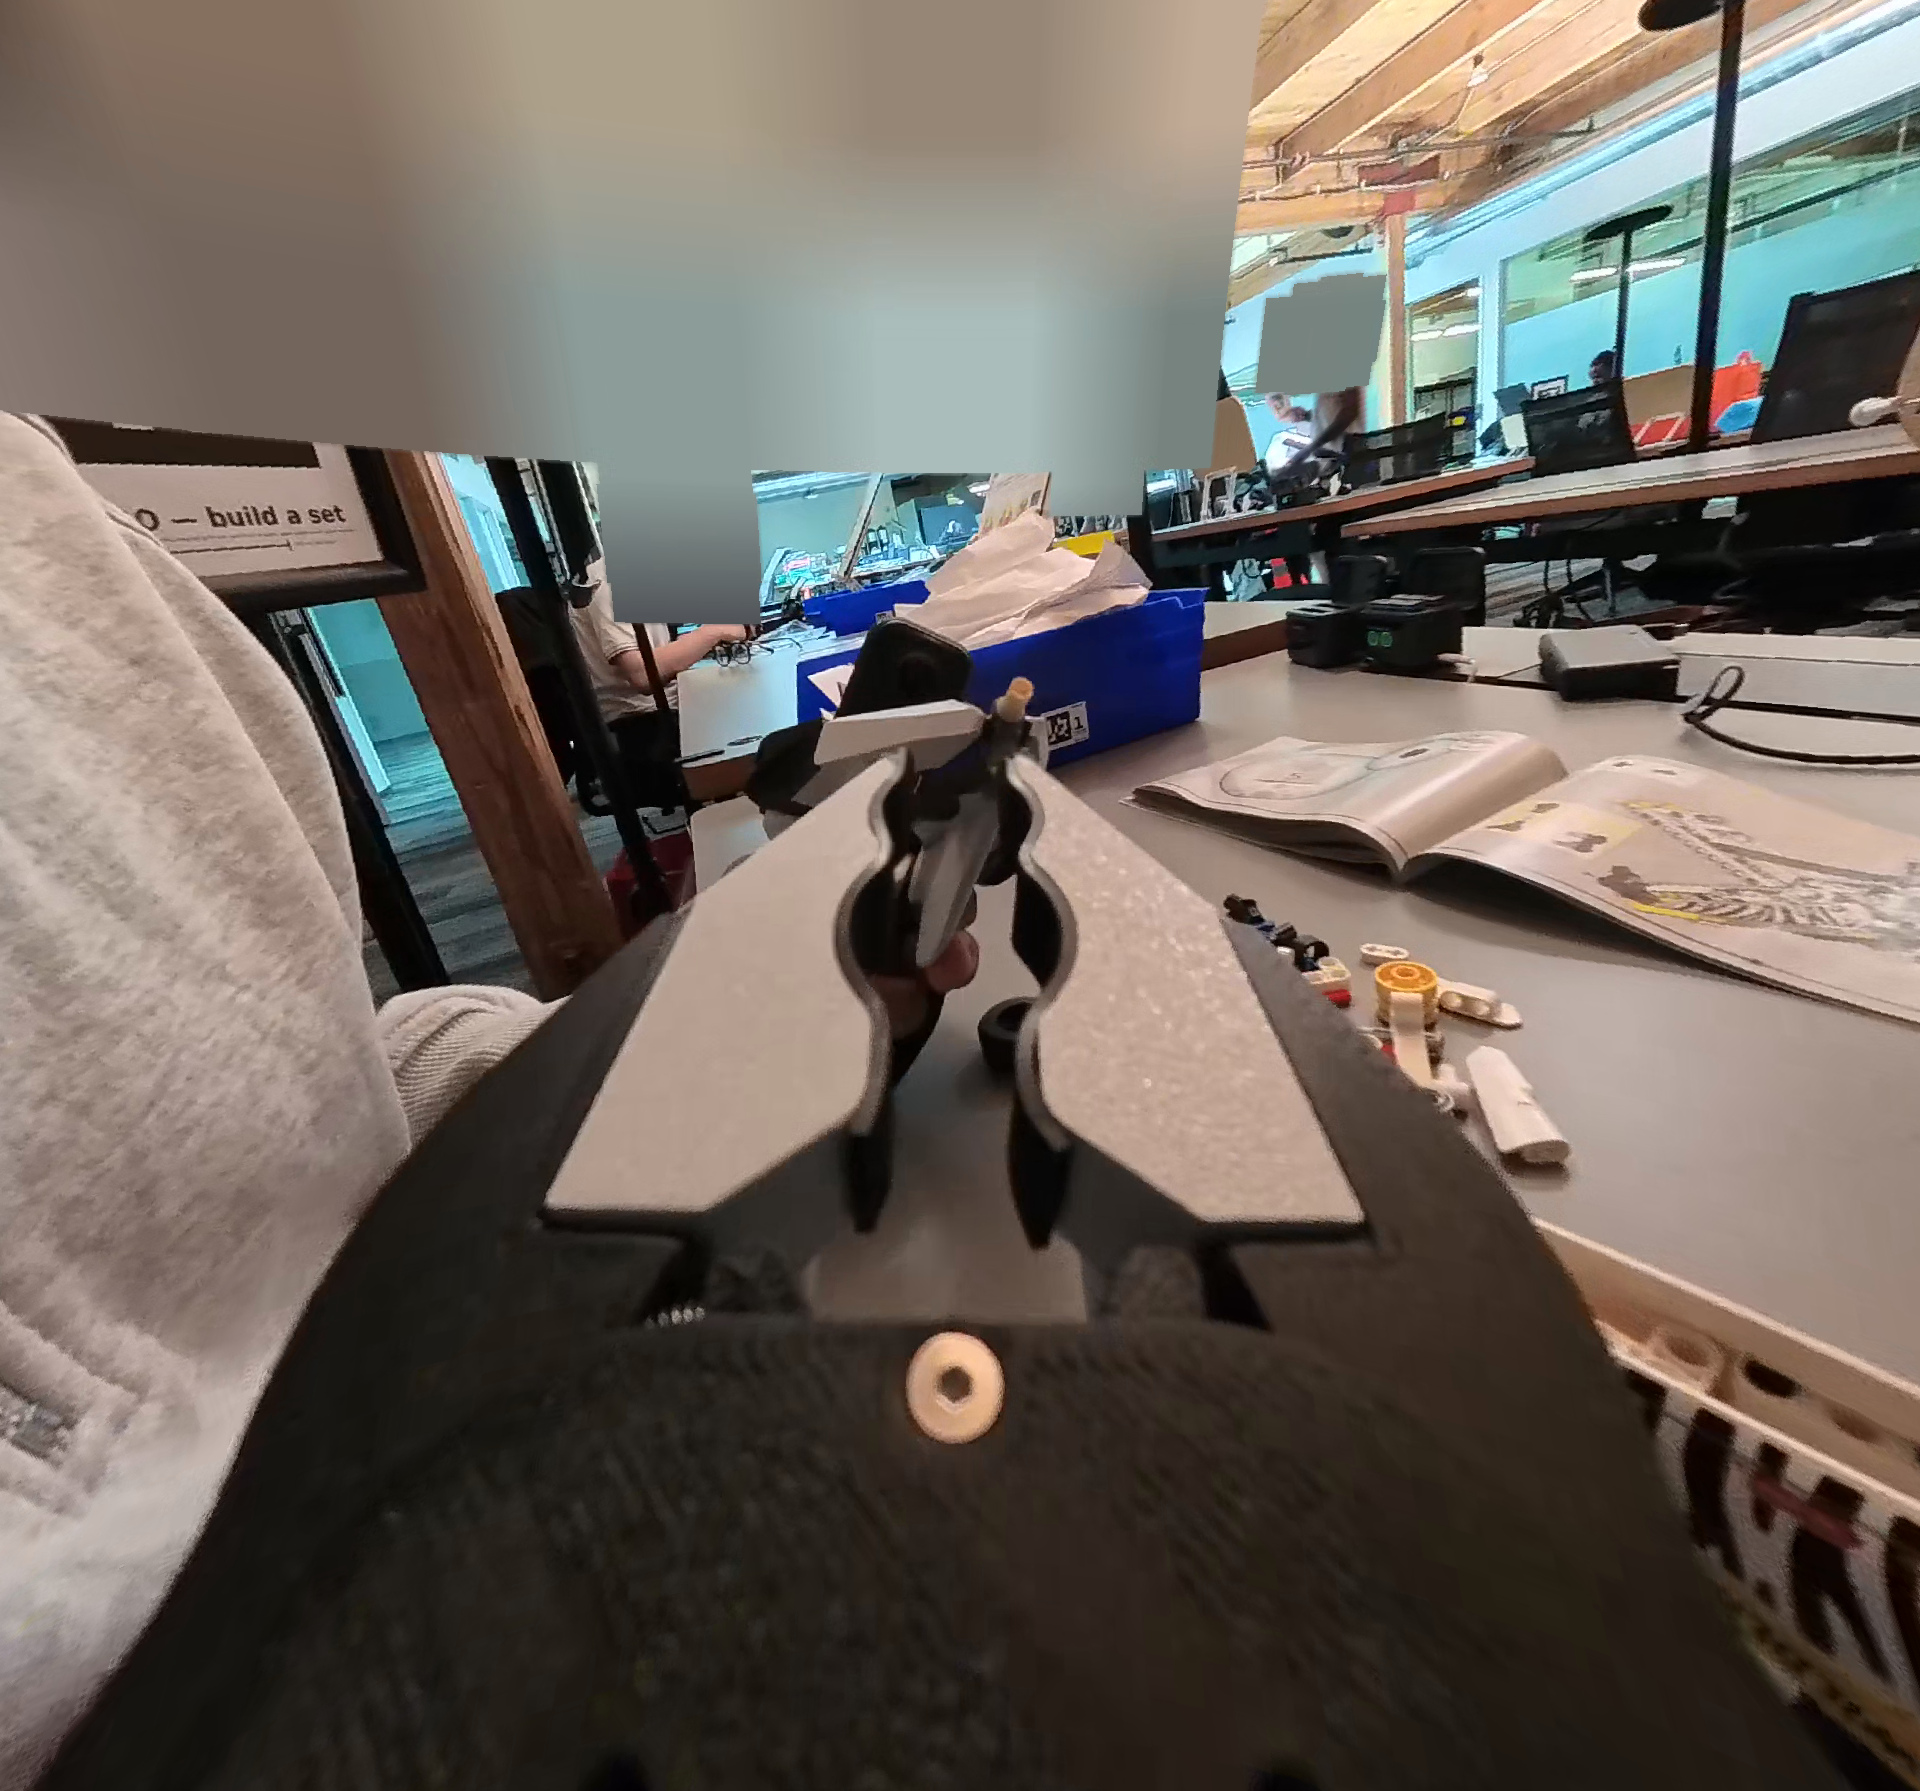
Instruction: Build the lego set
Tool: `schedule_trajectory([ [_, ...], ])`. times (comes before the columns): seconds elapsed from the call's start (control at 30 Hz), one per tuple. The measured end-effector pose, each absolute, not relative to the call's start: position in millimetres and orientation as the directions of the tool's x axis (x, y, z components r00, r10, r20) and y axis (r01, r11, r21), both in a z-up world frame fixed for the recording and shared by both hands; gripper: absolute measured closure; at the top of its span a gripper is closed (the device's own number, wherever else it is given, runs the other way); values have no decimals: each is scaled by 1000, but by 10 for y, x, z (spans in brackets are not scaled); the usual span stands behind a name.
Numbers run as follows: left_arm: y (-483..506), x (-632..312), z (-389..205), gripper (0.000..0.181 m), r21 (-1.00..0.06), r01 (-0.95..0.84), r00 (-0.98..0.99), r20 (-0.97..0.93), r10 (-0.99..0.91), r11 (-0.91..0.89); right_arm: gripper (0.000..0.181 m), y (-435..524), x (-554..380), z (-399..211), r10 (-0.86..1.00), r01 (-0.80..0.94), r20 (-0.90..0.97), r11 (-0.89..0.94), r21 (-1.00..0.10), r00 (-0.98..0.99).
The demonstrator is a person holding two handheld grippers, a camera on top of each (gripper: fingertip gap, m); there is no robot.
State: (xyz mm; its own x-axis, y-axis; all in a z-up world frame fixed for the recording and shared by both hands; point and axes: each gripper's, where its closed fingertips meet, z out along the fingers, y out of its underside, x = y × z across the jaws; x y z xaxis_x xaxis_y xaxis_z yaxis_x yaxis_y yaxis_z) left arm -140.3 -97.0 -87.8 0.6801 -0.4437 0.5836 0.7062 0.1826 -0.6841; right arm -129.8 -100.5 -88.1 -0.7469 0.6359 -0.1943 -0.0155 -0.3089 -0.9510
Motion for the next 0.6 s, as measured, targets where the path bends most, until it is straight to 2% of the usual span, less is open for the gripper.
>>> schedule_trajectory([
  [0.23,-960,-1370,-884,178,-695,699,684,578,-445,171,167,-901,-1350,-875,639,-1,-244,-358,-934,-730],
  [0.6,-956,-1304,-867,178,-703,695,676,565,-473,153,175,-979,-1343,-917,635,2,-210,-311,-950,-743],
])
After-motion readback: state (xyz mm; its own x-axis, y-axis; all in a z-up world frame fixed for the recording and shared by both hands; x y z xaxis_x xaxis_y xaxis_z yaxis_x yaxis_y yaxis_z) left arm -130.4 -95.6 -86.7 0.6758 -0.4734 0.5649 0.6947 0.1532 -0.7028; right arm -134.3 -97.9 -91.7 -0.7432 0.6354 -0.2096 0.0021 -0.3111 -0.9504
